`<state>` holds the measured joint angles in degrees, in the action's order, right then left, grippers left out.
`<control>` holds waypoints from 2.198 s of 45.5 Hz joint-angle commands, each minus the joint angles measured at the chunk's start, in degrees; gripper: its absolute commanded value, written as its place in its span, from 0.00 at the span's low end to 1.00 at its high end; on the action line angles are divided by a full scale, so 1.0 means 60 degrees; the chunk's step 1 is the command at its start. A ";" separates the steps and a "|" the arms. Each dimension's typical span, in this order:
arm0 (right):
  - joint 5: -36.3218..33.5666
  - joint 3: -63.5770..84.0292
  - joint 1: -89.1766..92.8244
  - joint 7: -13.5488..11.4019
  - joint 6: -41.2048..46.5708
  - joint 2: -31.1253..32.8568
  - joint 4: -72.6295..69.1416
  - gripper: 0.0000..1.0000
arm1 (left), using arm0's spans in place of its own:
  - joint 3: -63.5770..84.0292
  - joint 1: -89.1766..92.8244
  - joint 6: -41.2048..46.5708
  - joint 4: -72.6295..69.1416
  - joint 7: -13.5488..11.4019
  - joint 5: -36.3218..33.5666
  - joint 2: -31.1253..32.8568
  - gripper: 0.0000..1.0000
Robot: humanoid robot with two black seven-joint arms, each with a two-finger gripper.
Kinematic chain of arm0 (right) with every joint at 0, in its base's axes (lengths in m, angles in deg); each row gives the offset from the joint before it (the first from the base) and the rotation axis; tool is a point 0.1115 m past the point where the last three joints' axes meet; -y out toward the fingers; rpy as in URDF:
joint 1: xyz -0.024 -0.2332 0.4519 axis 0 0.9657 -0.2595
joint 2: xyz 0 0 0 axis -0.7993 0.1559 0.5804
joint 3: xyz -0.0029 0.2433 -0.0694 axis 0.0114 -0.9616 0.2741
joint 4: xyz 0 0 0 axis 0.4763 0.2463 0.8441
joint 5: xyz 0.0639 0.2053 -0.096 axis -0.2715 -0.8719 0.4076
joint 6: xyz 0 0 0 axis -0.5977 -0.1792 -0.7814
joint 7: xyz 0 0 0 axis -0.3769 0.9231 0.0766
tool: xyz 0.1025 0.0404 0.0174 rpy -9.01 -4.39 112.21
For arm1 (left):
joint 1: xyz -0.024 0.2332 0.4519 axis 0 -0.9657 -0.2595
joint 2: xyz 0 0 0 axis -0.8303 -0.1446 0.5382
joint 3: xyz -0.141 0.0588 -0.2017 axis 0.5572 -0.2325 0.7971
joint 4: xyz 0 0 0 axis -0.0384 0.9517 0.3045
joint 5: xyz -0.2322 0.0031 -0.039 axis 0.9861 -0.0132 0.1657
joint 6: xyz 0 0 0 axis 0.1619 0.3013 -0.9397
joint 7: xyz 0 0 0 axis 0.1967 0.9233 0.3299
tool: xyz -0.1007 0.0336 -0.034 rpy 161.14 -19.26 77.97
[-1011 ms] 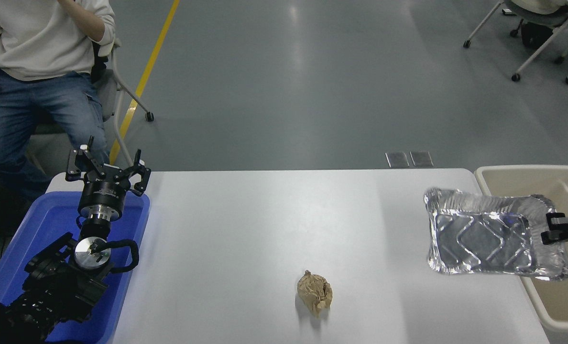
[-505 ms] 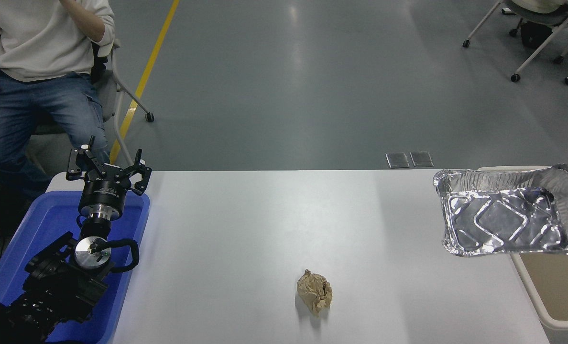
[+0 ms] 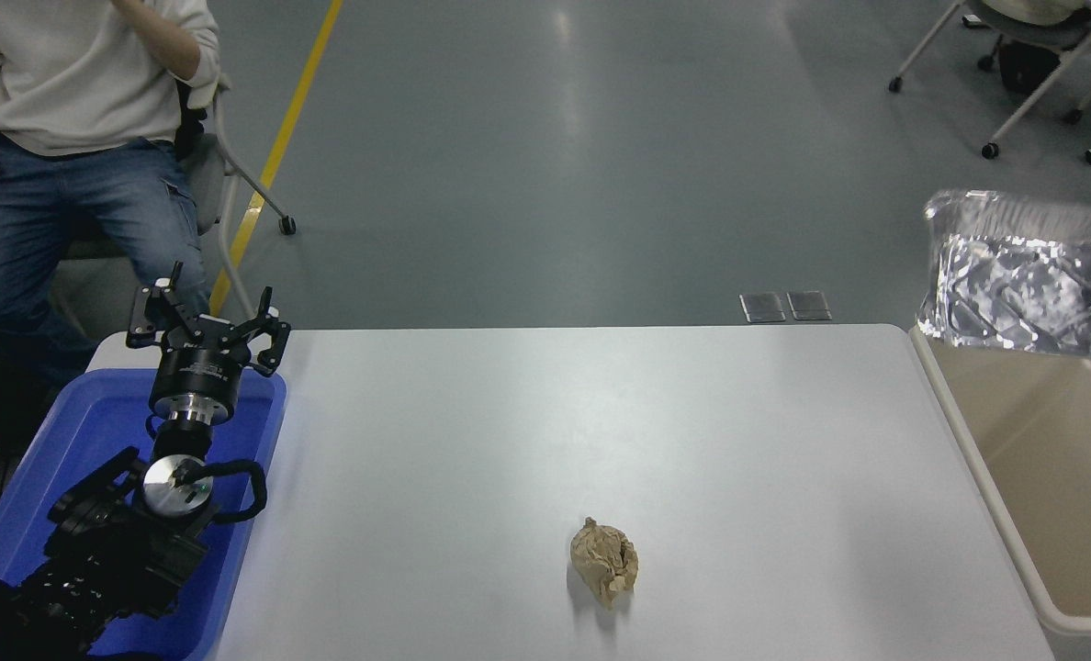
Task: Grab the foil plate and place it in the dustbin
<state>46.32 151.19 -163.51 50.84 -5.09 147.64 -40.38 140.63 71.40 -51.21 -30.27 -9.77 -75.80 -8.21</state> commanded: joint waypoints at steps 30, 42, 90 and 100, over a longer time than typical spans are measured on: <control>-0.4814 -0.6865 1.0648 -0.0353 -0.6589 -0.0573 0.4987 0.00 | 0.0000 0.0000 0.0014 -0.0015 -0.0011 0.0002 0.0000 0.99; -0.4829 -0.8653 1.2964 -0.0338 -0.7189 -0.2053 0.6277 0.00 | -0.0014 0.0000 0.0014 0.0000 -0.0011 0.0016 0.0000 0.99; -0.5854 -0.9386 1.5719 -0.0353 -0.7937 -0.4705 0.7449 0.00 | -0.0015 0.0000 0.0029 0.0000 -0.0011 0.0016 0.0000 0.99; -0.5840 -0.9548 1.5880 -0.0353 -0.7937 -0.4705 0.7464 0.00 | -0.0015 0.0000 0.0029 0.0000 -0.0011 0.0016 0.0000 0.99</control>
<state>11.35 94.84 -69.53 48.73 -52.60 119.88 4.19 140.54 71.40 -51.01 -30.30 -9.83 -75.71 -8.21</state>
